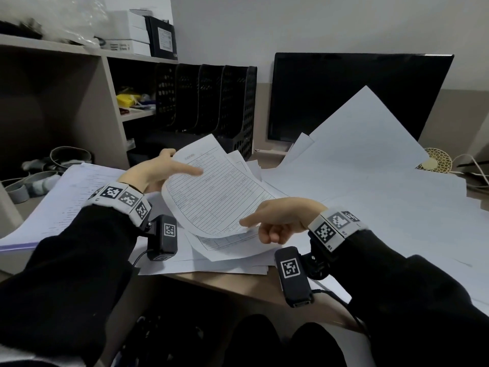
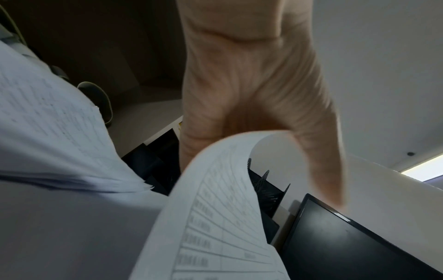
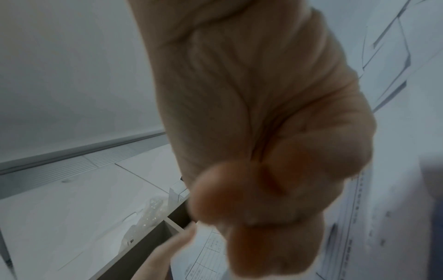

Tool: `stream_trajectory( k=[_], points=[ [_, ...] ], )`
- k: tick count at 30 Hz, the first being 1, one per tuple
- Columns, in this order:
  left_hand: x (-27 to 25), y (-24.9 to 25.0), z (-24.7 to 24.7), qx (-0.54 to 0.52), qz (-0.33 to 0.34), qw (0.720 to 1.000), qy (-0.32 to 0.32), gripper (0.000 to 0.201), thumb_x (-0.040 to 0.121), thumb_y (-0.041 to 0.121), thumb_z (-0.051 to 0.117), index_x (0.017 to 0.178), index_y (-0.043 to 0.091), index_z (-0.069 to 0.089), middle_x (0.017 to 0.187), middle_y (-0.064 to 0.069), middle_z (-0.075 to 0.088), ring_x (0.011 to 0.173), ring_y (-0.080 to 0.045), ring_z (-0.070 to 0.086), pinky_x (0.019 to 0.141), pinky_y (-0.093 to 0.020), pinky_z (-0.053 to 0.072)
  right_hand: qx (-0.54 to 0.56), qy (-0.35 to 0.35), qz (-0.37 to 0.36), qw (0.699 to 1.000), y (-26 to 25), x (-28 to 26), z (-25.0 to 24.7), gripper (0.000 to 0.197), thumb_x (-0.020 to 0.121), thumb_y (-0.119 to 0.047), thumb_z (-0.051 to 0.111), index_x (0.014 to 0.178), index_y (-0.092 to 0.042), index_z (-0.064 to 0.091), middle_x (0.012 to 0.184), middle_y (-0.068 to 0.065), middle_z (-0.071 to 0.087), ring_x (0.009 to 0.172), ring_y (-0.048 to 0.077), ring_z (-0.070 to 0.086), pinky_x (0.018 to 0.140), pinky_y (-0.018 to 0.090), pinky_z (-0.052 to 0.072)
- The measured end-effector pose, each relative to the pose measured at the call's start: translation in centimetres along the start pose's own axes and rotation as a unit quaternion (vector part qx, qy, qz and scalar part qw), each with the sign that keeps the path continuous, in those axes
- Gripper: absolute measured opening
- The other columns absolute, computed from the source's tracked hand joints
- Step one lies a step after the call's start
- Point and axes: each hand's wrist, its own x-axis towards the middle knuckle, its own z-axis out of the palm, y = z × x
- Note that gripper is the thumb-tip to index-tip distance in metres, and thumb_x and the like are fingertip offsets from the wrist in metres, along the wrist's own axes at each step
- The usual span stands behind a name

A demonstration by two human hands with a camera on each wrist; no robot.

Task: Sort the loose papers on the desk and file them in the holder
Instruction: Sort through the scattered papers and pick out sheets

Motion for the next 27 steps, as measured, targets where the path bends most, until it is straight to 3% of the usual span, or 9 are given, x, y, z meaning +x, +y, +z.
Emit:
stream_trajectory(
  k=[3,6,9,11,13,16,20,24,27],
  points=[
    [0.0,0.5,0.2,0.061,0.046,0.987,0.14,0.079,0.068,0.002,0.079,0.136,0.014,0.039,0.124,-0.005,0.051,0.111,-0.022,0.049,0.089,-0.036,0.041,-0.052,-0.001,0.013,0.999,-0.2,-0.4,-0.2,0.04,0.097,-0.036,0.051,0.125,-0.008,0.055,0.044,-0.004,0.055,0.033,0.006,0.041,0.038,0.015,0.037],
    [-0.2,1.6,0.2,0.046,0.13,0.968,0.21,0.068,0.068,0.001,0.078,0.128,0.015,0.048,0.121,-0.003,0.051,0.107,-0.021,0.049,0.081,-0.035,0.043,0.013,0.098,-0.035,0.995,-0.1,-0.3,-1.5,0.033,0.096,-0.029,0.055,0.12,-0.005,0.057,0.056,0.0,0.064,0.038,0.007,0.047,0.039,0.017,0.041],
    [-1.1,3.3,0.1,0.065,0.23,0.949,0.204,0.056,0.07,0.008,0.08,0.12,0.016,0.056,0.116,0.0,0.055,0.104,-0.019,0.053,0.082,-0.036,0.047,0.054,0.306,-0.133,0.941,0.6,0.0,-3.1,0.034,0.092,-0.026,0.059,0.118,-0.004,0.061,0.091,0.003,0.069,0.068,0.011,0.057,0.064,0.022,0.051],
    [-2.1,4.7,0.3,0.044,0.288,0.943,0.164,0.041,0.071,0.007,0.081,0.105,0.018,0.06,0.109,-0.001,0.06,0.102,-0.019,0.058,0.085,-0.037,0.051,0.066,0.411,-0.175,0.892,1.0,-0.4,-4.0,0.019,0.088,-0.027,0.064,0.103,-0.015,0.062,0.092,-0.006,0.061,0.08,0.007,0.055,0.077,0.021,0.048],
    [-2.9,6.1,0.4,0.007,0.329,0.937,0.119,0.031,0.074,0.004,0.079,0.093,0.02,0.06,0.105,-0.003,0.062,0.098,-0.016,0.06,0.083,-0.034,0.051,0.12,0.443,-0.19,0.868,1.5,-0.6,-4.8,0.022,0.085,-0.03,0.069,0.1,-0.022,0.055,0.097,-0.009,0.055,0.089,0.005,0.053,0.082,0.02,0.043],
    [-3.6,8.1,0.4,-0.059,0.37,0.922,0.094,0.031,0.074,0.001,0.078,0.095,0.016,0.061,0.106,-0.007,0.065,0.099,-0.016,0.063,0.082,-0.03,0.055,0.183,0.41,-0.179,0.875,2.0,-0.5,-6.0,0.072,0.082,-0.04,0.072,0.135,-0.007,0.035,0.119,-0.004,0.044,0.109,0.011,0.046,0.088,0.022,0.038],
    [-3.8,9.9,0.9,-0.137,0.395,0.904,0.086,0.037,0.069,0.002,0.079,0.102,0.008,0.063,0.104,-0.009,0.068,0.096,-0.018,0.065,0.083,-0.03,0.056,0.229,0.341,-0.204,0.888,2.8,-0.8,-7.0,0.018,0.091,-0.03,0.063,0.087,-0.014,0.058,0.082,-0.006,0.059,0.065,-0.003,0.059,0.046,0.004,0.039],
    [-2.7,10.3,1.9,-0.19,0.361,0.908,0.098,0.045,0.066,0.015,0.082,0.107,0.012,0.062,0.111,-0.008,0.067,0.099,-0.02,0.066,0.082,-0.032,0.056,0.27,0.369,-0.247,0.854,3.5,-0.6,-7.4,0.017,0.093,-0.014,0.058,0.078,-0.009,0.063,0.069,-0.002,0.067,0.049,-0.002,0.062,0.046,0.011,0.045],
    [-1.4,9.3,3.2,-0.19,0.255,0.947,0.041,0.038,0.085,0.017,0.071,0.119,0.009,0.056,0.111,-0.006,0.07,0.085,-0.015,0.071,0.07,-0.03,0.057,0.305,0.384,-0.249,0.835,3.8,-0.8,-8.1,0.022,0.093,-0.01,0.056,0.072,-0.012,0.06,0.06,-0.005,0.066,0.048,0.002,0.063,0.046,0.015,0.047]
  ],
)
